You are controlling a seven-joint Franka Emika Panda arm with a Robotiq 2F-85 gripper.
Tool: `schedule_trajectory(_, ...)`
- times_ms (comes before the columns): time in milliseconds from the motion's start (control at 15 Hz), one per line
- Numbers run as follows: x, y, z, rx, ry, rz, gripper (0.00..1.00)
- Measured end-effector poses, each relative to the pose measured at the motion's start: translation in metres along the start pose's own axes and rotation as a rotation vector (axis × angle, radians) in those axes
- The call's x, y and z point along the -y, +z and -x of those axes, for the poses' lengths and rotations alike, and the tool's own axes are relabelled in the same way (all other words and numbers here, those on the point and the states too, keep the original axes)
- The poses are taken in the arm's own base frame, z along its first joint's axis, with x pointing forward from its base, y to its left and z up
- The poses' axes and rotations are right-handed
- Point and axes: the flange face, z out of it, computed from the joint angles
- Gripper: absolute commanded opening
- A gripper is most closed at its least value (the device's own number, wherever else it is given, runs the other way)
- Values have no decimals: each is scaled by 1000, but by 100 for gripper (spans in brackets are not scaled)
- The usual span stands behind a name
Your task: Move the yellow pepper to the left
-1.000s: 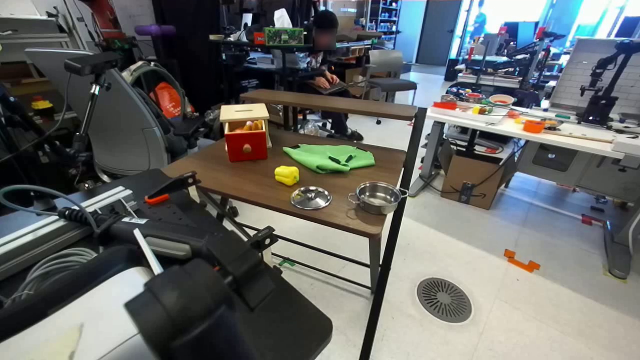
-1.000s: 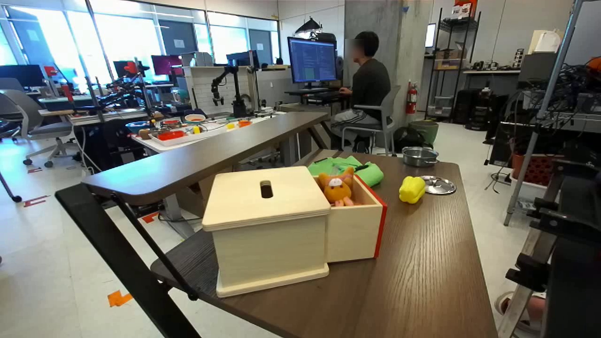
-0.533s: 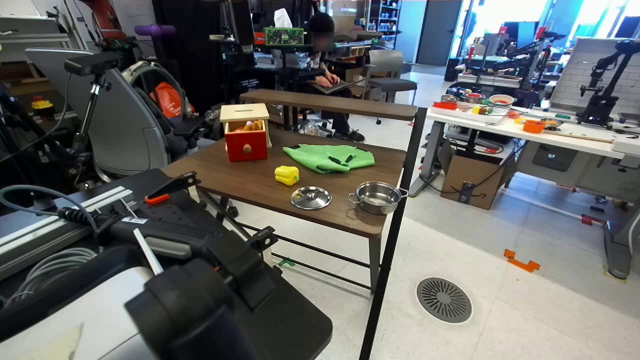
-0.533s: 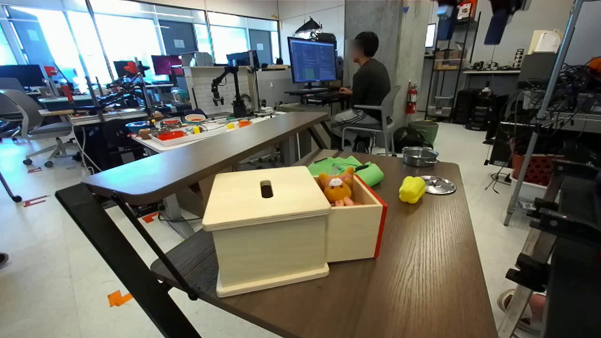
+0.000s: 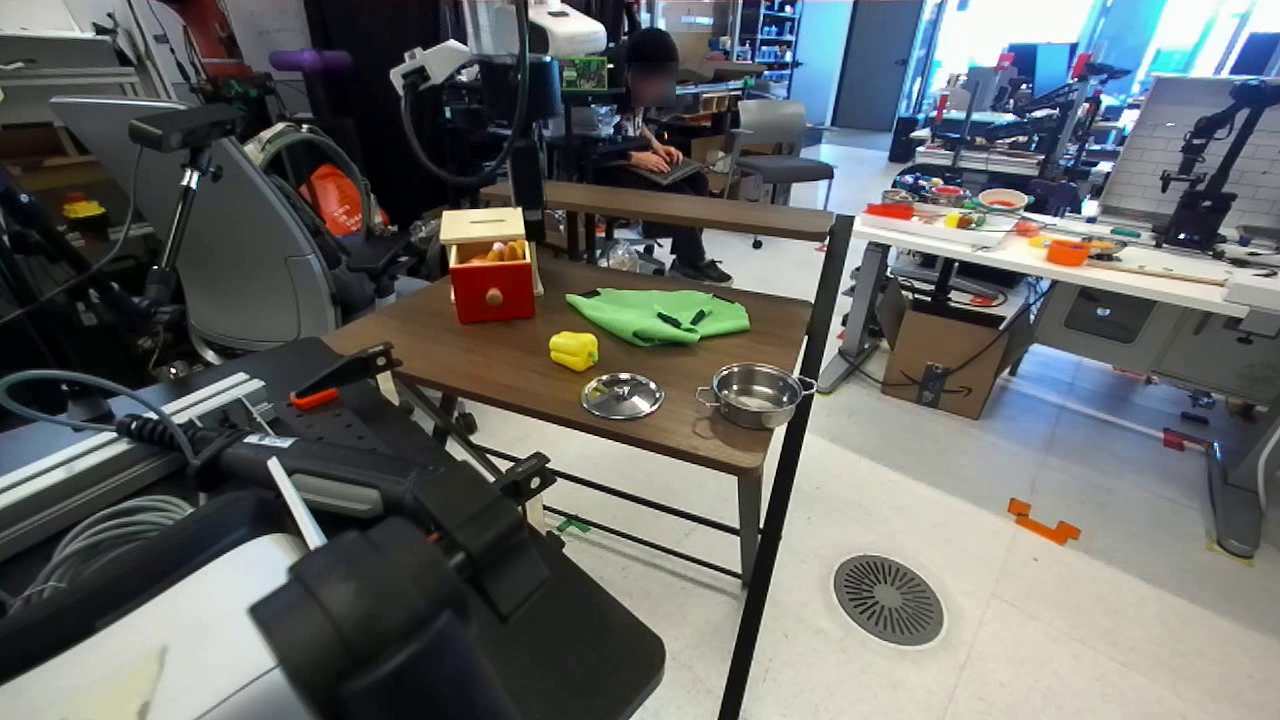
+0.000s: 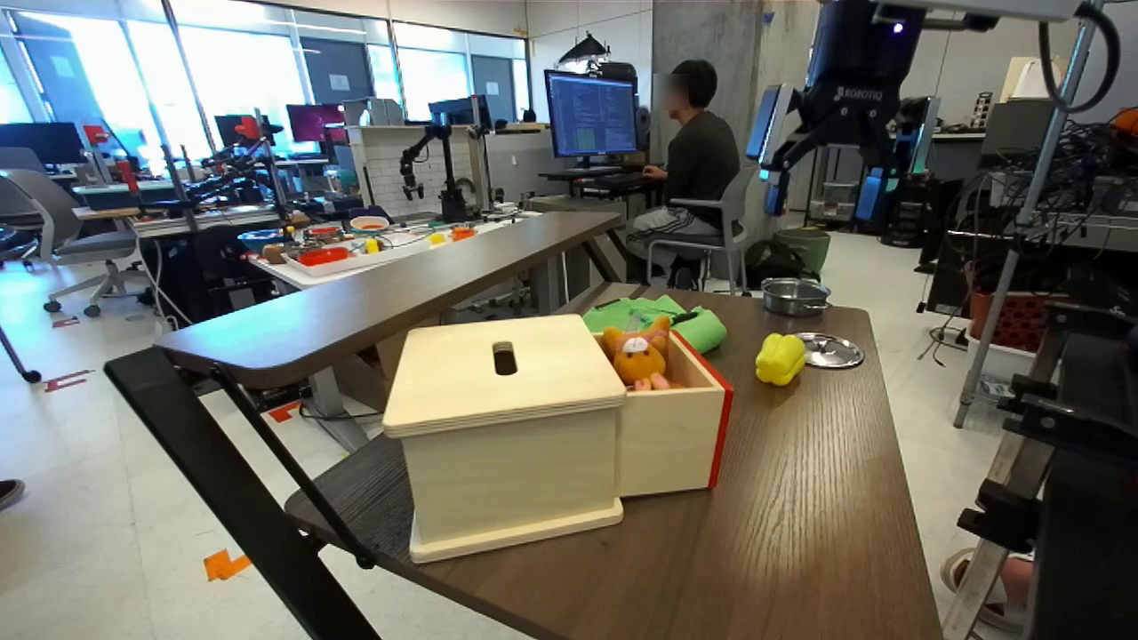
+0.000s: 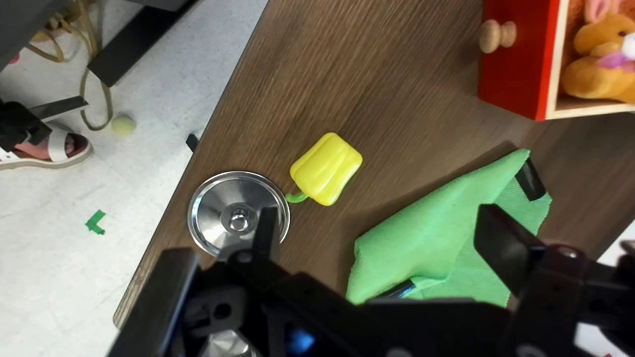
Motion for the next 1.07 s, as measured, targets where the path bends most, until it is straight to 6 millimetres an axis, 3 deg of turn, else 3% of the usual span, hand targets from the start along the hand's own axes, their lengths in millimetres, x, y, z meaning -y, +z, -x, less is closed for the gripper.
schedule_trajectory(267, 5, 38, -10, 34, 67, -32, 100)
schedule_trajectory(600, 8, 84, -4, 64, 137, -54, 100)
schedule_trajectory(1067, -18, 136, -16, 87, 228, 22, 100)
